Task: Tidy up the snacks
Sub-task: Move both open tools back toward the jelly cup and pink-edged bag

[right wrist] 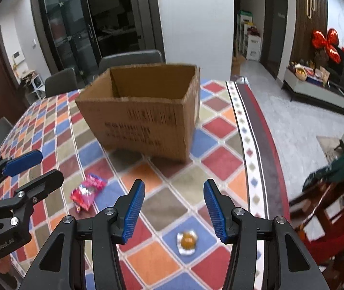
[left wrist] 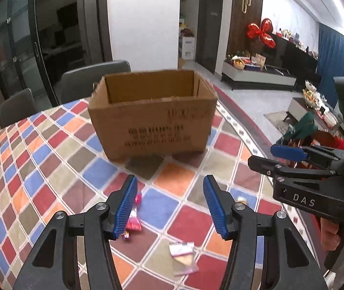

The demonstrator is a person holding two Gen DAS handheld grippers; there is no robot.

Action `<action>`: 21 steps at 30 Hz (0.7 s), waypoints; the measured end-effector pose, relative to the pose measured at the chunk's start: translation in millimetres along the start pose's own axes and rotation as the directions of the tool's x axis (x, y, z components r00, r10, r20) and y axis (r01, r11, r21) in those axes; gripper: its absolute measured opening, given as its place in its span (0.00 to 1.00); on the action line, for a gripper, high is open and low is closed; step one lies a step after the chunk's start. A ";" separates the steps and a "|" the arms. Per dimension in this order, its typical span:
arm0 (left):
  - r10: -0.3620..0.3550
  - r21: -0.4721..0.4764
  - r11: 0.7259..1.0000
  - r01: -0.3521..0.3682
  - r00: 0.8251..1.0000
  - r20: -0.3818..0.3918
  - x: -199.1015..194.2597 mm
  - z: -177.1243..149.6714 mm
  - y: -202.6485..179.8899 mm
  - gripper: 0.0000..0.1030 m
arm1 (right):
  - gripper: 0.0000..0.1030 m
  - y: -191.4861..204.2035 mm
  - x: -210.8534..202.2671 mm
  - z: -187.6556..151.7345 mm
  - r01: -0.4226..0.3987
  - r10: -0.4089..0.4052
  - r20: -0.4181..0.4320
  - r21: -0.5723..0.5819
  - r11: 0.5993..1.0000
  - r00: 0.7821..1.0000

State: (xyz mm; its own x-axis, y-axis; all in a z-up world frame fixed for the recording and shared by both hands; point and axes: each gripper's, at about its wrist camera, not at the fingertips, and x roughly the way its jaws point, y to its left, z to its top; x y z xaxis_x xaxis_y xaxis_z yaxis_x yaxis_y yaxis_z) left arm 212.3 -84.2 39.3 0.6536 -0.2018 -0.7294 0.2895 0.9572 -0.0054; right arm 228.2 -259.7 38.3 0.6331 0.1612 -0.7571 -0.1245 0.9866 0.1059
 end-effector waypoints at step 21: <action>-0.059 -0.064 0.997 0.044 0.967 -0.249 46.3 -101.5 -14.3 0.54 | 0.50 -7.3 42.0 -91.5 0.005 0.000 -0.129 0.037 0.999 0.992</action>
State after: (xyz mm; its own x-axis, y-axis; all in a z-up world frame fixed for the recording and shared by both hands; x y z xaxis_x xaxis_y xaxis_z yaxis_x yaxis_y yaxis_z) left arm 167.4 -86.2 -63.9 0.4410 -0.1997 -0.8750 0.2727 0.9587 -0.0814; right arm 185.8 -262.6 -53.3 0.5289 0.1560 -0.8342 -0.0925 0.9877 0.1260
